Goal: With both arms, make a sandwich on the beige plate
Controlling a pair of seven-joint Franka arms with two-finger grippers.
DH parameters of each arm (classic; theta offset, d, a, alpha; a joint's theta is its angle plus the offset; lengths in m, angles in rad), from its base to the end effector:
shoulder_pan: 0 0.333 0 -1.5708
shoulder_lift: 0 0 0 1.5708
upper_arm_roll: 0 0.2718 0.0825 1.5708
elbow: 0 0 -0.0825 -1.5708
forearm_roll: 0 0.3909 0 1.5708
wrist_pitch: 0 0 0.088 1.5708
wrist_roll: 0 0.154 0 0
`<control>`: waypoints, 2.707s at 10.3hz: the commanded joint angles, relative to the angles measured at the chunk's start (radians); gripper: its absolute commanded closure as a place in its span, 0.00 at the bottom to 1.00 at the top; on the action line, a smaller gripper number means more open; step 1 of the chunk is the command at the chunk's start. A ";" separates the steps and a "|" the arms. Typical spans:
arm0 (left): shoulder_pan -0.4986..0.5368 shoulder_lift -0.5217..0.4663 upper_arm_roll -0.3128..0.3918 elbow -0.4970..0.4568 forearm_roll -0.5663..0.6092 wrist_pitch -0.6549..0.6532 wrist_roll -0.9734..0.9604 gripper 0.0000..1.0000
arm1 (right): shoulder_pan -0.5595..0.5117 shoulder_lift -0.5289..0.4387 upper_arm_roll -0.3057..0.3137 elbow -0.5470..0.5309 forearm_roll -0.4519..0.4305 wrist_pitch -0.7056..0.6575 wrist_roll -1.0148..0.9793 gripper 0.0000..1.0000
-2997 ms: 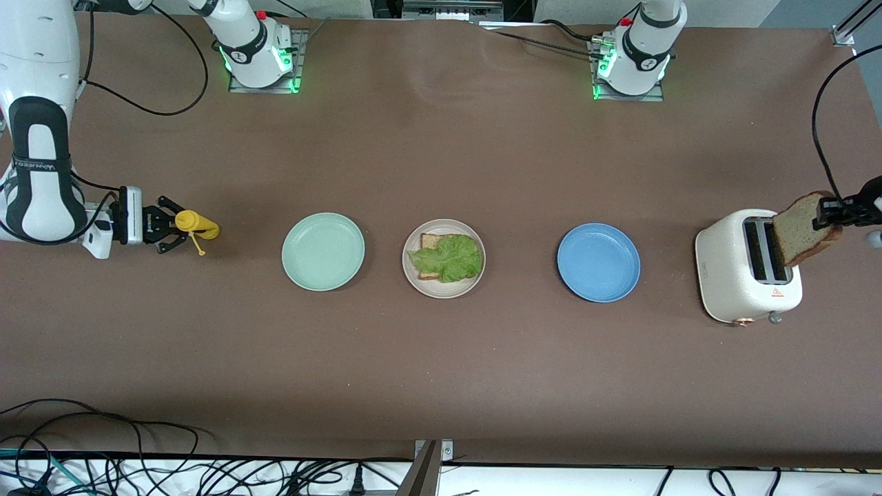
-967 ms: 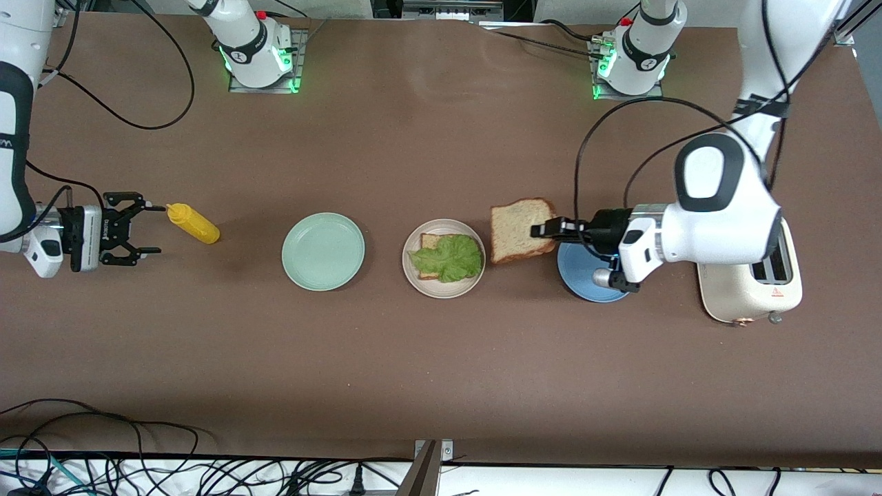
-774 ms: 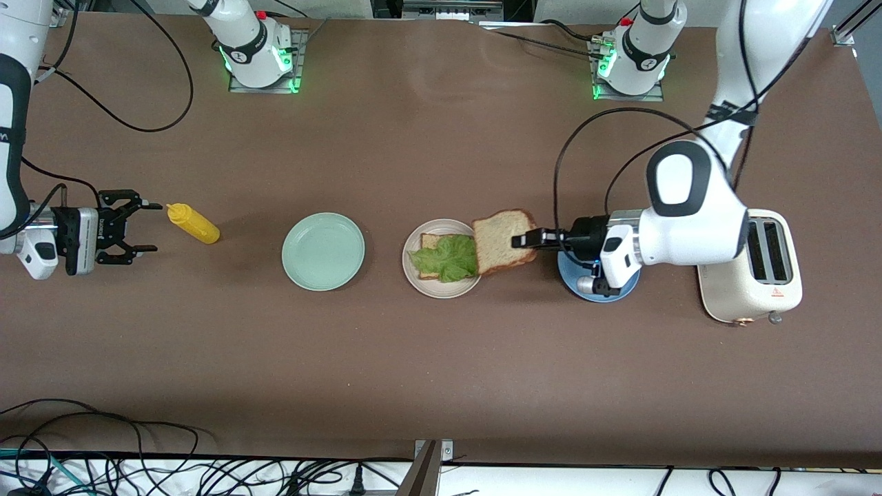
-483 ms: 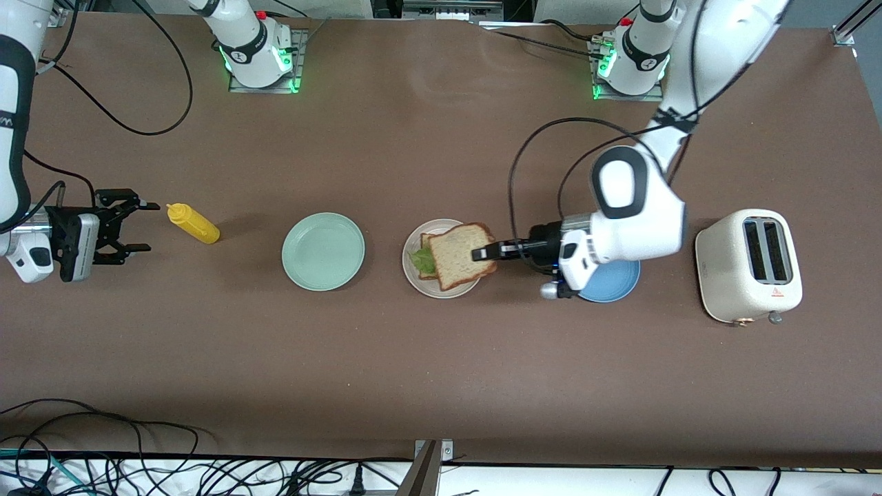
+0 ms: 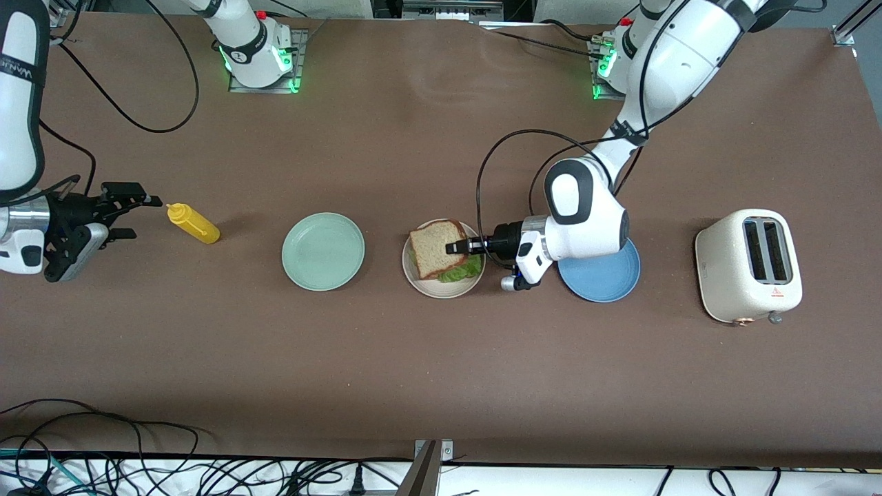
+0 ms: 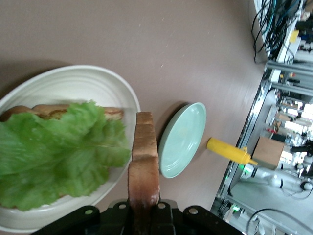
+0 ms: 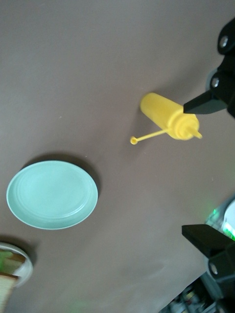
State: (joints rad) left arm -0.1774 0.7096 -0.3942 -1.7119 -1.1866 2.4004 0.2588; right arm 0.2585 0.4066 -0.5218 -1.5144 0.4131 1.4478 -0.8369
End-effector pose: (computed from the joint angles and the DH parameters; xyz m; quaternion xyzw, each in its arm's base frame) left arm 0.5546 -0.3872 0.1478 0.8691 0.0983 -0.0979 0.4747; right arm 0.5915 -0.0656 0.3449 -0.9391 -0.2550 0.1199 0.1965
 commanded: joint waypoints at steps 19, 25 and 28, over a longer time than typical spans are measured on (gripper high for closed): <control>0.225 -0.321 0.035 0.152 1.160 -0.565 -0.360 0.00 | 0.174 -0.107 0.013 0.046 -0.229 0.023 0.690 0.00; 0.253 -0.580 0.105 0.141 1.282 -0.641 -0.368 0.00 | 0.215 -0.121 0.013 0.039 -0.249 0.051 0.726 0.00; 0.144 -0.660 0.238 0.126 1.269 -0.642 -0.363 0.00 | 0.237 -0.164 0.013 -0.013 -0.278 0.083 0.761 0.00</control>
State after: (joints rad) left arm 0.0038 0.1022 -0.2000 -1.5449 0.0609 1.7607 -0.0970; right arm 0.4745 0.3050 -0.5138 -1.4690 0.1747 1.5052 -0.1182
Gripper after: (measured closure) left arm 0.000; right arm 0.000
